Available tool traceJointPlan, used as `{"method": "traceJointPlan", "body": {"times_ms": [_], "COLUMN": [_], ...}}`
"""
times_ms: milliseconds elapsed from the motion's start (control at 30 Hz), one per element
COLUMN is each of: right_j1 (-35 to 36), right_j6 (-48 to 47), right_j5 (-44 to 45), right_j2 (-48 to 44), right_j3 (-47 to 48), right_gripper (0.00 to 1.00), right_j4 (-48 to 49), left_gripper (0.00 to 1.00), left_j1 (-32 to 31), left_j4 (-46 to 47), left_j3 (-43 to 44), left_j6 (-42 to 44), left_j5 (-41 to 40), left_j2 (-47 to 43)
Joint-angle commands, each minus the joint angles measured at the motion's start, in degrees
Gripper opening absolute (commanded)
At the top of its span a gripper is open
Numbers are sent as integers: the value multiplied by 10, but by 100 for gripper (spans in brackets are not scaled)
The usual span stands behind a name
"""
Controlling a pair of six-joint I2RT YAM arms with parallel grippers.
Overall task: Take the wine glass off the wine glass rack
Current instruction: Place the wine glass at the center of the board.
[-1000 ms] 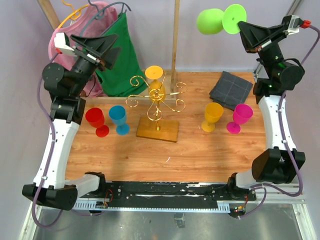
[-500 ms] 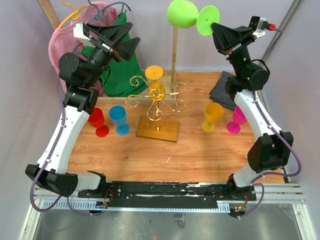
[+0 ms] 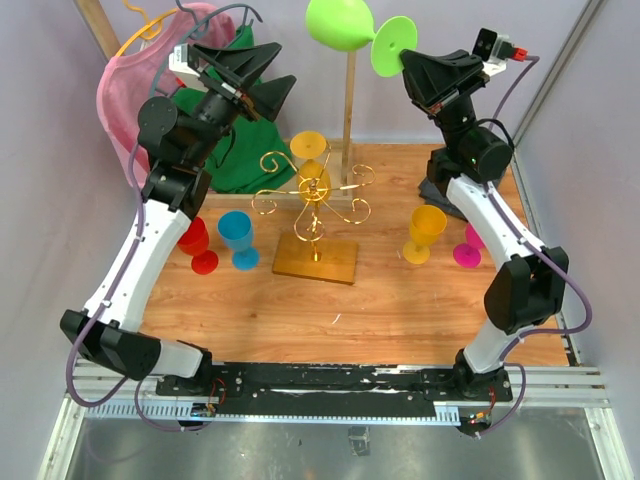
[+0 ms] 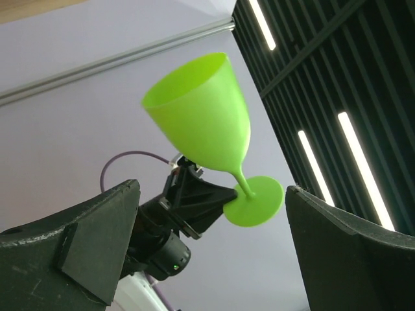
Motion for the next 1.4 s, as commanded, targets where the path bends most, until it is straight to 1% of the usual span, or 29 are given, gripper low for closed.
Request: {"method": "traceJointPlan", "body": {"times_ms": [0, 167, 267, 400, 567, 1100, 1367], "right_j1": [27, 44, 60, 77, 91, 113, 119], "right_j6": [-21, -25, -27, -28, -29, -58, -59], "right_j5": [3, 6, 2, 3, 2, -41, -47], "right_j2": [8, 24, 41, 63, 67, 54, 58], "right_j3": [31, 21, 36, 57, 58, 55, 52], "right_gripper": [1, 1, 1, 1, 1, 1, 1], "right_j4": [56, 62, 63, 63, 64, 65, 64], "left_gripper": [99, 99, 99, 99, 99, 99, 99], "left_j1": [-4, -4, -5, -5, -5, -5, -4], "left_j4": [10, 17, 23, 24, 31, 26, 22], "left_j3": [1, 2, 1, -3, -7, 7, 14], "left_j6": [0, 23, 41, 46, 50, 9, -1], "left_j5": [-1, -5, -6, -11, -20, -22, -25], "left_j2": [6, 13, 13, 10, 4, 18, 31]}}
